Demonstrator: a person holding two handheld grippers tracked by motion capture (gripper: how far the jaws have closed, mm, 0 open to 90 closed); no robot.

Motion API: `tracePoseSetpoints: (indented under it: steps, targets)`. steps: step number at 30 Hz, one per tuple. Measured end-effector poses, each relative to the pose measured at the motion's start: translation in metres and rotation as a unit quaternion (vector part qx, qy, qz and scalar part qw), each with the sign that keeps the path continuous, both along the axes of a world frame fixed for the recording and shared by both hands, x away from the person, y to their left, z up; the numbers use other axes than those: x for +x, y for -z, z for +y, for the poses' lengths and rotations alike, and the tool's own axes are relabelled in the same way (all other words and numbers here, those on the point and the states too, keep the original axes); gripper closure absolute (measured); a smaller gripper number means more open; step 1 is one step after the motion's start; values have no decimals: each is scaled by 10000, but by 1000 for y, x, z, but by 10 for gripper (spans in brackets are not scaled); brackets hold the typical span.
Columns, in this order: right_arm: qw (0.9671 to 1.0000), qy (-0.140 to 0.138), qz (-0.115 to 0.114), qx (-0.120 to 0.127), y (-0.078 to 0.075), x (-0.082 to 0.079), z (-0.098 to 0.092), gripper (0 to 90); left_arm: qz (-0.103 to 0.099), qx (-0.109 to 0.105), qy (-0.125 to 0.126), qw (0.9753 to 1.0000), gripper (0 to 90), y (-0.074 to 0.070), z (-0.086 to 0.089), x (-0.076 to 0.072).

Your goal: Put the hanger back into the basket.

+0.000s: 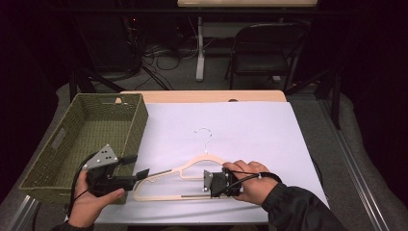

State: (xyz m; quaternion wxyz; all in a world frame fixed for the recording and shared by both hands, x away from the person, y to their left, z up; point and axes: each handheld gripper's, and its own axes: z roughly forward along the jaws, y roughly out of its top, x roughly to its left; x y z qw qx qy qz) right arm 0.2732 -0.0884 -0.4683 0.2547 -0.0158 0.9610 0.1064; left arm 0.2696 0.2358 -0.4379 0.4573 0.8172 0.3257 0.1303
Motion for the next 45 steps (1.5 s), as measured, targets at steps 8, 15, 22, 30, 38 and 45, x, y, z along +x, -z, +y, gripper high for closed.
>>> tracePoseSetpoints:
  steps: [8, 15, 22, 30, 38, 45]
  targets:
    - [9999, -96, -100, -68, 0, -4, 0, 857, 444, -38, 369, 9983, 360, 7, -24, 17]
    - [9996, -190, -189, -103, 1, -6, 1, 857, 905, 37, 747, 9931, 410, 19, -41, 34]
    - [9993, -253, -234, -133, 2, -8, 2, 857, 1206, -63, 948, 9881, 423, 25, -50, 43]
    - [9992, -263, -263, -139, 3, -9, 3, 857, 1411, 87, 1200, 9827, 453, 29, -58, 47]
    - [9988, -322, -313, -174, 3, -9, 3, 857, 1579, 245, 1306, 9785, 465, 35, -66, 53]
    - [9987, -360, -320, -191, 4, -9, 3, 857, 1741, 257, 1461, 9735, 471, 41, -71, 55]
